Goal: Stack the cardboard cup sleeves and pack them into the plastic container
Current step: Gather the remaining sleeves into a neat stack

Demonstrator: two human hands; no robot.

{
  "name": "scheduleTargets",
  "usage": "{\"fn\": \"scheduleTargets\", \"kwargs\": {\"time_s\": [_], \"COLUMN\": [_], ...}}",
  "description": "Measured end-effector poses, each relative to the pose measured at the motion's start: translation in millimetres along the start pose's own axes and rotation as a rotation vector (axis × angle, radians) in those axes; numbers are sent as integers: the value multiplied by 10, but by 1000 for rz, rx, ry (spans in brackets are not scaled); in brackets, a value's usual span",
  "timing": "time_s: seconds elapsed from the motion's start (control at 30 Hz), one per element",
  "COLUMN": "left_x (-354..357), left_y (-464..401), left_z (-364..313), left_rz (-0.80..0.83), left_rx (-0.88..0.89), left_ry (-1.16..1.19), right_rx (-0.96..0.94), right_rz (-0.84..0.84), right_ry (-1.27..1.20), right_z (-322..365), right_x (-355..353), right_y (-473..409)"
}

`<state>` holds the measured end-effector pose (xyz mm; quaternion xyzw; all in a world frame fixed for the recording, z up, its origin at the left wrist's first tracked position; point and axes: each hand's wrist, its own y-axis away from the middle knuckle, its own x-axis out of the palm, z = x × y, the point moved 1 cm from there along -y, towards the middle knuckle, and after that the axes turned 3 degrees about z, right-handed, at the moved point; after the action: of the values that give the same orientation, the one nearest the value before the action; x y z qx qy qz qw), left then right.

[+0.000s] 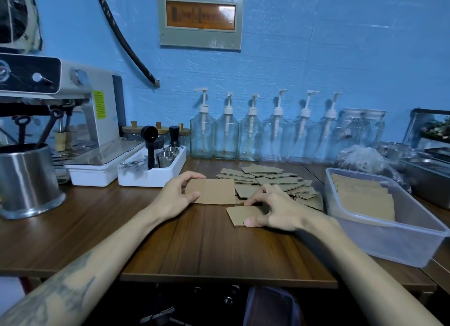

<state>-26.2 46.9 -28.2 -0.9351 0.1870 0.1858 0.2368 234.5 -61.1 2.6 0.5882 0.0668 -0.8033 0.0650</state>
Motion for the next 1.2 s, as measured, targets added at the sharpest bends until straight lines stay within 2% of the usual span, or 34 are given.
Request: {"fn": "scheduleTargets", "kwargs": {"time_s": [0.13, 0.37, 0.5, 0.67, 0.73, 0.83, 0.93, 1.03, 1.1, 1.2], "left_x": [-8, -9, -1, -6, 3, 18, 21, 14, 17, 27], "left_y": [-8, -5, -9, -8, -4, 3, 0, -5, -13, -8], "left_z": [11, 22, 18, 20, 13, -4, 4, 20, 25, 16], "left_rz": [-3, 2, -1, -26, -2, 41, 80, 110, 129, 153], "left_rx": [-4, 28, 35, 42, 50, 46, 49, 52, 50, 34], "left_ry": [-6, -71, -99, -153, -135, -95, -88, -111, -104, -85], "right_rx": [-35, -113, -193, -239, -237, -193, -121, 1, 75, 161], "right_rz": [-56, -110, -150, -347, -410, -474, -444, -394, -398, -447], "right_ry": [28, -166, -450, -920, -1027, -1021, -1077, -1020, -880, -449], "right_z": [118, 219, 300, 329, 312, 242, 174, 125, 66, 14], "right_x": [-1, -79, -180, -326, -327, -285, -199, -83, -5, 56], "right_y": [-58, -134, -138, -158, -162, -176, -193, -247, -288, -294]}}
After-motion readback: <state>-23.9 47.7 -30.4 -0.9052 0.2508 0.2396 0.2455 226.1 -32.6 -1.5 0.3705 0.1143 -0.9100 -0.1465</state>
